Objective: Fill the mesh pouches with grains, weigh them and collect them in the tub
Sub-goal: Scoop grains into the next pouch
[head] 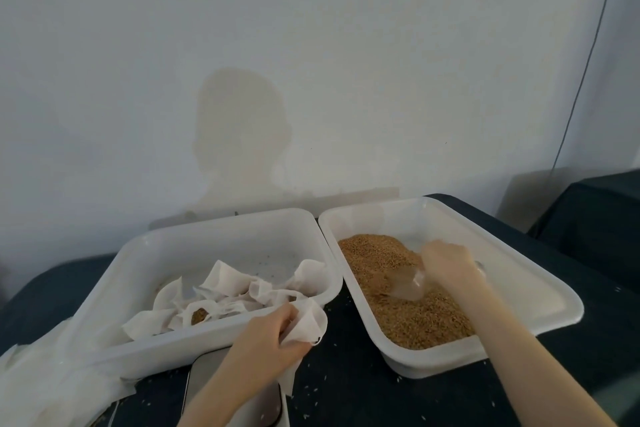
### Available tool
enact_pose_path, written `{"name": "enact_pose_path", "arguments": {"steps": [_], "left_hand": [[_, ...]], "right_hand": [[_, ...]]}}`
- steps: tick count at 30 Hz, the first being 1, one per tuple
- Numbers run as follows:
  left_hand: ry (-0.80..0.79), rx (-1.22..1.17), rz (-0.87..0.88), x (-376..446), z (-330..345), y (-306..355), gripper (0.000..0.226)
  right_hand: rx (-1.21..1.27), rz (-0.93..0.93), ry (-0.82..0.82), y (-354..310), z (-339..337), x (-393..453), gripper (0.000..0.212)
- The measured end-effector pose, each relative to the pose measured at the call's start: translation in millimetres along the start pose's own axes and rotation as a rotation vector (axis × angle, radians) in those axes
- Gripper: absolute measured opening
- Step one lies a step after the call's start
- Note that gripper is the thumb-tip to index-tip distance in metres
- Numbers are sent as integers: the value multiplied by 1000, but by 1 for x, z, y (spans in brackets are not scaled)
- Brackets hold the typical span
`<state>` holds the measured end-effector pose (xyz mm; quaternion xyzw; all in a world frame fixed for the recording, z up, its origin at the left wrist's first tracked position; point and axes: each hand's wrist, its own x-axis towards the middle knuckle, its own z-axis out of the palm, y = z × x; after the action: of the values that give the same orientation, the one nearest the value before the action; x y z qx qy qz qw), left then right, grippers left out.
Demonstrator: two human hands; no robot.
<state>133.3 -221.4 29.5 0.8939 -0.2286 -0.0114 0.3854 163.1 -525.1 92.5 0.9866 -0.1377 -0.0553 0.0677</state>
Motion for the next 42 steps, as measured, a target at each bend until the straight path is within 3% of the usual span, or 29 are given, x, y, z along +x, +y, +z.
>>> {"name": "enact_pose_path", "arguments": {"steps": [3,7,14,20,30,37,42], "left_hand": [[10,8,16,1,5,-2,30],[16,18,27,-1,4,-6,28],[12,-2,29,-4,2,-5,19],[14,-17,32,-8,0,0,20],[27,16,-13,-14,-8,-2,15],[29,3,-24,-19,-11,3,13],[57,59,-95,-22,-24,3,17]], "right_hand": [[233,-103,-38,-15,23,16,17],[443,-160,-63,-18,36,27,30],[521,-156,-6,-15,43,30,13],[596,-68,162,-12,40,26,19],[595,70,174,-7,43,28,12],[623,7,191,-5,38,24,13],[736,-151,226,-13,20,17,26]]}}
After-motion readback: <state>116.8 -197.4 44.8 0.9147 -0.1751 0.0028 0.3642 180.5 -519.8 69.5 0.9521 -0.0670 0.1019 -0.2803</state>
